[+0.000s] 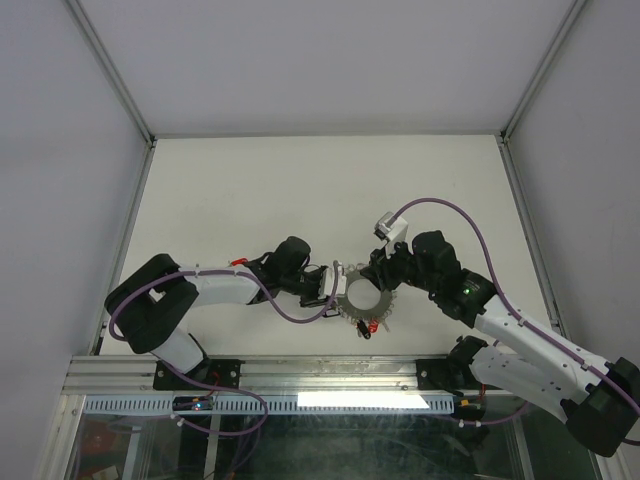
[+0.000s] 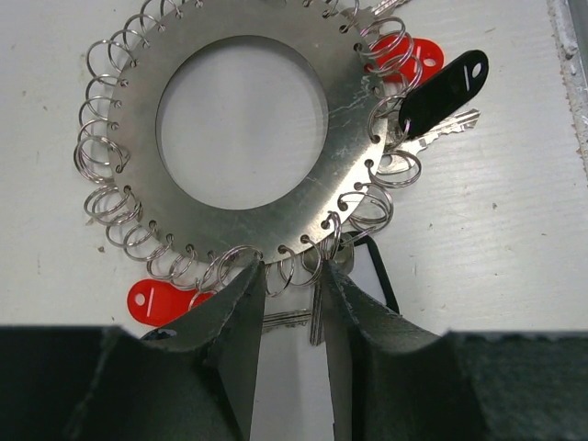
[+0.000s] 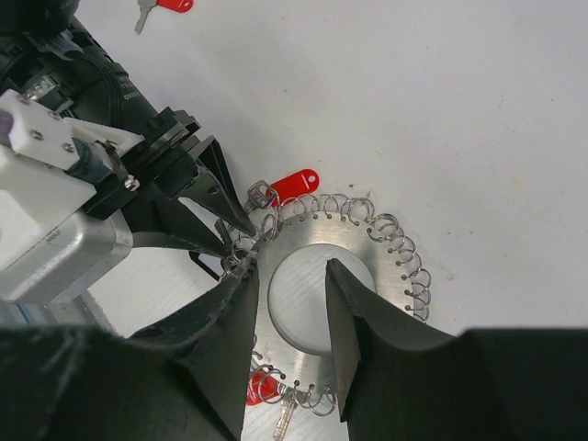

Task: Put the keys on the keyring

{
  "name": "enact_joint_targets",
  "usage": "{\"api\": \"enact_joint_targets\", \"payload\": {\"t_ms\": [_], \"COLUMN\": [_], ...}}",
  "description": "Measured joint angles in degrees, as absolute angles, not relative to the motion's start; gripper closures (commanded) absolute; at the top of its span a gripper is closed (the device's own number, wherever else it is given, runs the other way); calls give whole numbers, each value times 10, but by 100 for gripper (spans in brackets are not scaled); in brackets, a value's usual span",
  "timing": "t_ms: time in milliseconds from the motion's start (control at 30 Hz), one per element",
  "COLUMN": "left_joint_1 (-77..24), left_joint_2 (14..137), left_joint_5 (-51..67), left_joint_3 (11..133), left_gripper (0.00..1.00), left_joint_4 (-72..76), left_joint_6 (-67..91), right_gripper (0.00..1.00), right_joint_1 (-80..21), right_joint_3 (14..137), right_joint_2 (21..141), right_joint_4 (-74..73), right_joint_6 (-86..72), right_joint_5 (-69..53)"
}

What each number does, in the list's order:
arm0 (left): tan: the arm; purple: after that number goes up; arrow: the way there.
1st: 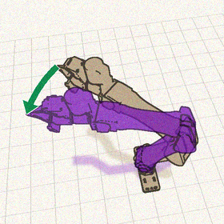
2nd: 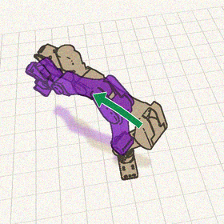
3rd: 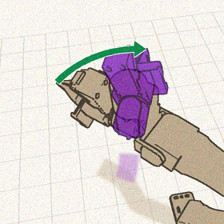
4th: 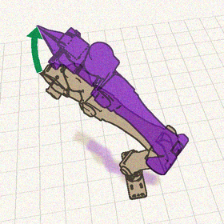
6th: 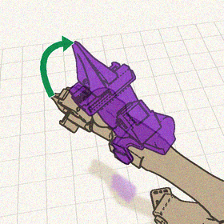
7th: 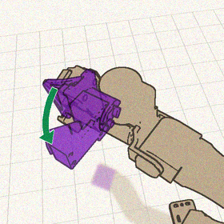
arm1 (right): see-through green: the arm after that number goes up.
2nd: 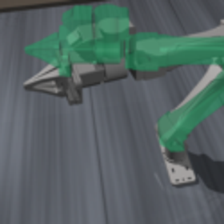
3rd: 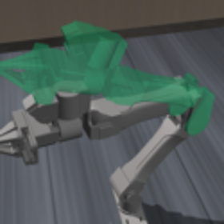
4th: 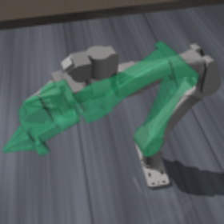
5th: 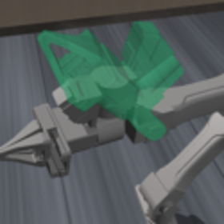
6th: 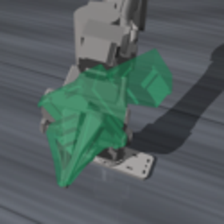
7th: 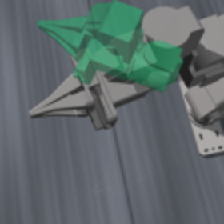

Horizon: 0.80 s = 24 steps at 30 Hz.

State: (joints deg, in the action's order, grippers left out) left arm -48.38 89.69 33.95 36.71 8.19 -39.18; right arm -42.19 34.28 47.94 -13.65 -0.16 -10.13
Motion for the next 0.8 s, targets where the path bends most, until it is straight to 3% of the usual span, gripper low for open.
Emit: {"api": "enact_joint_targets", "payload": {"t_ms": [800], "left_joint_1": [-468], "left_joint_2": [898], "left_joint_5": [315], "left_joint_3": [379], "left_gripper": [65], "left_joint_4": [99], "left_joint_6": [-403], "right_gripper": [62], "right_joint_1": [-422], "right_joint_3": [343], "right_joint_2": [479], "right_joint_4": [-138], "right_joint_6": [-5], "right_joint_5": [-108]}}
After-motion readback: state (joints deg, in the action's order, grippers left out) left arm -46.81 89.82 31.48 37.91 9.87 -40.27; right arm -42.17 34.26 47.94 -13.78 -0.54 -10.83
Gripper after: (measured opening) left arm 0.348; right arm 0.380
